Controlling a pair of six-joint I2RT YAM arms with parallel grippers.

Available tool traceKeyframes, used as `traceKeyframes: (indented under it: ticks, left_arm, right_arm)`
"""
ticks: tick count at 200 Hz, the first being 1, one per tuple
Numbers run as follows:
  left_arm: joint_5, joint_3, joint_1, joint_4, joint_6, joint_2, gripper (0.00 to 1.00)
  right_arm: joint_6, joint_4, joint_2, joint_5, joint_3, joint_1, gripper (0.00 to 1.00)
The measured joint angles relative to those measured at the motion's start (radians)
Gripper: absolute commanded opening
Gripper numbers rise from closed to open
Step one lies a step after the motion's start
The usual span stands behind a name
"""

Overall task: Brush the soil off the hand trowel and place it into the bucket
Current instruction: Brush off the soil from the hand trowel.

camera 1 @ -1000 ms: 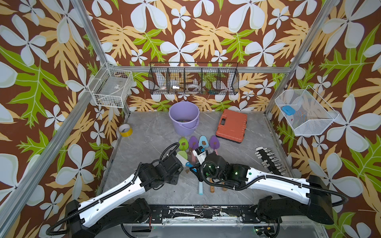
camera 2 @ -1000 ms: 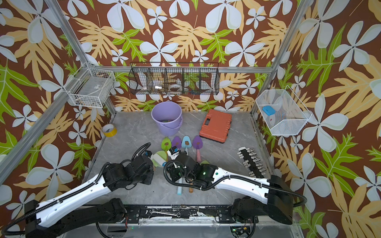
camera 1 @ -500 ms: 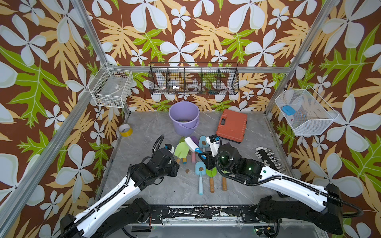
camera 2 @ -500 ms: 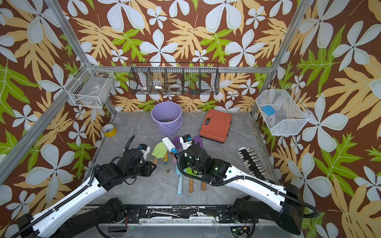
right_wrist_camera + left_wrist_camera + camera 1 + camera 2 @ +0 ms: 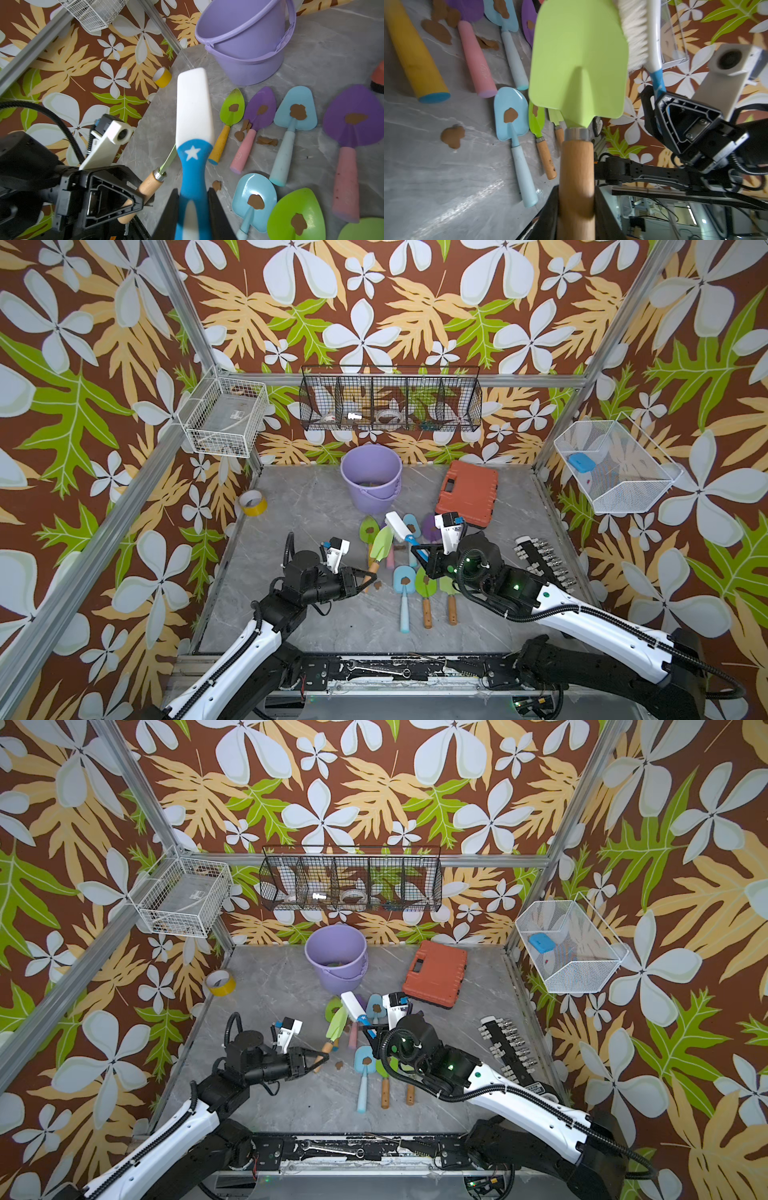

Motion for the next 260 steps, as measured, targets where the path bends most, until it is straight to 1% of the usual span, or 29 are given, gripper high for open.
traceKeyframes:
  ticks: [18, 48, 86, 138, 154, 180, 260]
  left_arm:
    - [0.059, -0.065, 0.028, 0.169, -0.136, -0.013, 0.00]
    - [0.106, -0.124, 0.048, 0.379, -0.288, -0.021, 0.00]
    - [0.117, -0.193, 0.059, 0.584, -0.438, -0.007, 0.00]
    - [0.116, -0.237, 0.085, 0.897, -0.645, 0.074, 0.00]
    - [0.115, -0.240, 0.088, 0.964, -0.684, 0.092, 0.00]
    - [0.109, -0.241, 0.090, 1.013, -0.715, 0.106, 0.00]
    - [0.109, -0.242, 0.100, 1.022, -0.716, 0.122, 0.00]
  right_arm:
    - [0.024, 0.029, -0.019, 0.003, -0.018, -0.002, 0.00]
    - [0.058, 0.060, -0.068, 0.023, -0.050, -0.003, 0.00]
    - [0.075, 0.077, -0.106, 0.033, -0.060, -0.006, 0.00]
    - [0.103, 0.094, -0.088, -0.006, -0.082, -0.006, 0.00]
    - [0.113, 0.105, -0.082, -0.029, -0.084, -0.006, 0.00]
    - [0.123, 0.142, -0.084, -0.056, -0.093, -0.005, 0.00]
    - [0.128, 0.219, -0.105, -0.104, -0.114, 0.013, 0.00]
